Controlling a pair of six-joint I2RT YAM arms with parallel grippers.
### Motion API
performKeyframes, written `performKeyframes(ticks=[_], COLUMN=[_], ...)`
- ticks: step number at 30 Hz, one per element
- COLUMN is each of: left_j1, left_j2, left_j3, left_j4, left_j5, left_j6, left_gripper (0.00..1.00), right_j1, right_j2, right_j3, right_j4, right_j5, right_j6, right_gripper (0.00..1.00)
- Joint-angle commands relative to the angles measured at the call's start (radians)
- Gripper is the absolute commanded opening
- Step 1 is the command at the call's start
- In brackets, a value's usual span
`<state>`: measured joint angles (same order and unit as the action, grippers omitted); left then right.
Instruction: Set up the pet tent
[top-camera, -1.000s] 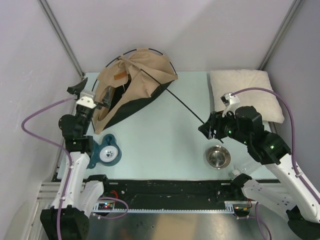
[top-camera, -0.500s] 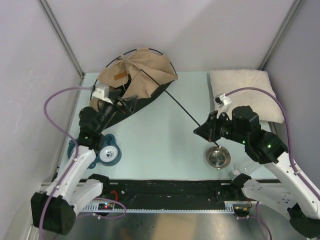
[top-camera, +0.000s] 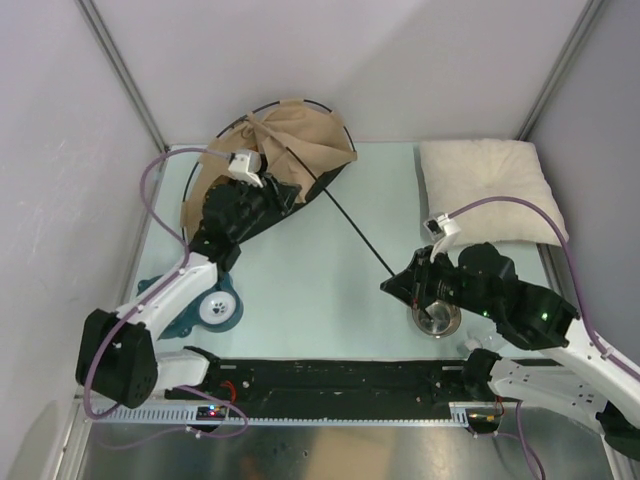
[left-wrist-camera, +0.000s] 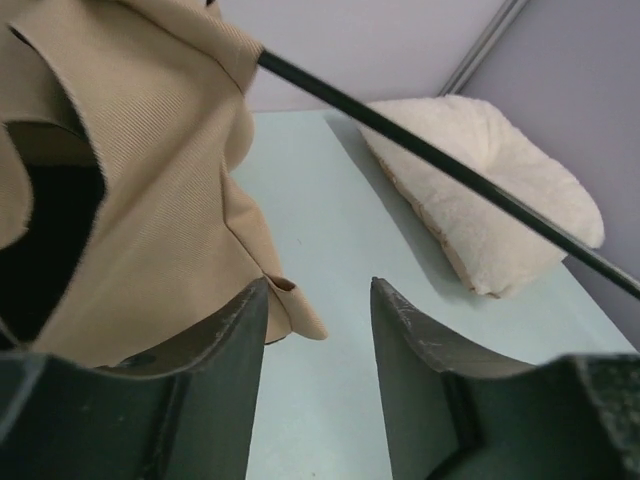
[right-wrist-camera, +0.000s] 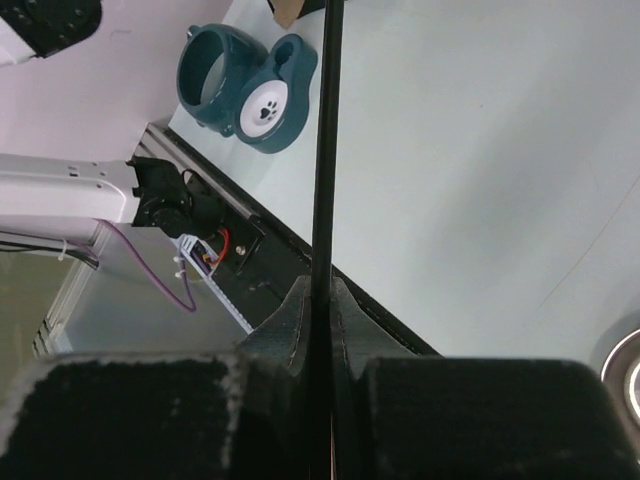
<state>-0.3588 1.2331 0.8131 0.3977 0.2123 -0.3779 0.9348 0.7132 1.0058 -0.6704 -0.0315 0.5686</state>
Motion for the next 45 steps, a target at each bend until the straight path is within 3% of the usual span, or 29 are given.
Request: performKeyframes(ticks=[1,3,7,17,25,30,35,45], left_j1=[-0.065,-0.092,-0.139,-0.203,-0.211,-0.211,-0.212,-0.216], left_j2=[0.032,0.033,0.041,0.114,0.147,0.145,0.169,0.177], left_j3=[0.028,0.01,-0.016,0.05,0.102,0.121,0.152,0.118], left_j4=[0.021,0.02,0.015,-0.107,-0.125,-0.134,-0.175,-0.184], left_j5=[-0.107,-0.176,-0.297,-0.525,-0.569,-0.593,-0.572,-0.545], left_j6=[-0.043,-0.041,-0.033,-0.07,-0.071,-0.08,-0.086,-0.116], left_gripper=[0.51,0.61,0.63,0.43,0.34,0.36,0.23,0.43], right_j1=[0.055,0.067,0.072,0.073,0.074,0.074,0.074,0.073], right_j2=[-0.002,0.003,0.006,-0.003,0.002,-0.002,-0.003,0.003], right_j3=[-0.003,-0.003,-0.003,-0.003,-0.003,-0.003,-0.003,-0.003], right_j4=[0.067,0.08,0.09,0.098,0.103,0.097,0.096,0.095], right_j5=[0.09,0.101,0.114,0.134,0.135,0.141,0.143,0.147], right_j6=[0.063,0.068,0.076,0.08,0.075,0.074,0.072,0.066], right_gripper=[0.0,0.0,0.0,0.0,0.0,0.0,0.0,0.0])
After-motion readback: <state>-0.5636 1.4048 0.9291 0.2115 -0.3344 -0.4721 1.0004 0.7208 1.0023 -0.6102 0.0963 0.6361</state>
